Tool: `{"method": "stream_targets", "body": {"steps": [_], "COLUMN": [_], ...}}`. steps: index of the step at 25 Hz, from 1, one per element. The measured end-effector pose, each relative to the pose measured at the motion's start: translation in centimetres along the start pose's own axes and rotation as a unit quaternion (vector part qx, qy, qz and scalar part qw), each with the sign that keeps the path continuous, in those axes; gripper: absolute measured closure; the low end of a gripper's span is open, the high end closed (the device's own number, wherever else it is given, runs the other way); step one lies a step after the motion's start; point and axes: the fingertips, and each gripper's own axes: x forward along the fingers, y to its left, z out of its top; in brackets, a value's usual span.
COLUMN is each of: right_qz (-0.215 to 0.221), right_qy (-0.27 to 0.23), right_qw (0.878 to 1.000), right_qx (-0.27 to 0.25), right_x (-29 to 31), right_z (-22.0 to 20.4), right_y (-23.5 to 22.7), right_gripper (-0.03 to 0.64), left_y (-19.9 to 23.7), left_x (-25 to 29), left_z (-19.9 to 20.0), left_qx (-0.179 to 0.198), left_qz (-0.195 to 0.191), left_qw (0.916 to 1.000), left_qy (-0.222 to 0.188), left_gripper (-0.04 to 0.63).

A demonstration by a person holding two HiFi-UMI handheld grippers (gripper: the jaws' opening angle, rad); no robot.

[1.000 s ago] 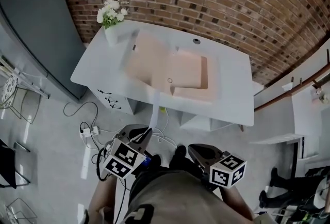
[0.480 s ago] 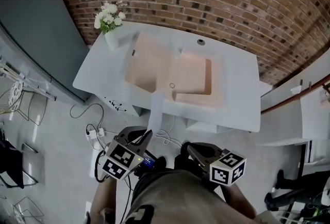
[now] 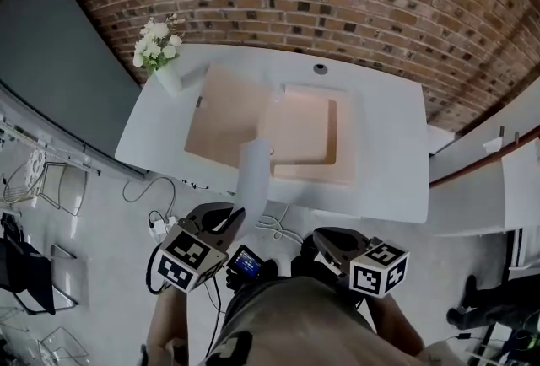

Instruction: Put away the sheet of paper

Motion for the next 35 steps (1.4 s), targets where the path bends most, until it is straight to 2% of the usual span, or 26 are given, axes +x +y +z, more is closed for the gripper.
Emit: {"method": "stream_targets", "body": {"steps": [7, 14, 20, 29, 35], "right_qz": [0.015, 0.024, -0.003, -0.036, -0.063], "right_qy": [-0.011, 0.015, 0.021, 0.036, 0.045], "right_qw": [1.000, 0.999, 1.000, 0.999, 0.997], "right_qx": [0.007, 0.020, 0.018, 0.007, -0.022], "right_x": [-1.8, -2.4, -1.7, 1.3, 3.3], "right_z": [2.7, 3.2, 4.5, 4.3, 3.3], "right_y": [-4.8, -9.4, -11.5, -8.9, -6.5], "right_gripper": [0.595, 0.595, 0.595, 0.595, 0.595], "left_y": [1.0, 1.5, 3.3, 7.1, 9.8], "left_x": [2.9, 4.9, 5.4, 6.0, 5.9], "left_z": [4.1, 6.4, 6.4, 7.0, 7.0], "left_qx": [0.012, -0.016, -0.029, -0.023, -0.064], "left_qz": [0.041, 0.068, 0.068, 0.029, -0.023], "left_qw": [0.9989, 0.9973, 0.9969, 0.9989, 0.9956], "left_qy": [0.018, 0.024, 0.025, -0.030, -0.065], "left_gripper": [0.581, 0.581, 0.581, 0.581, 0.581]}}
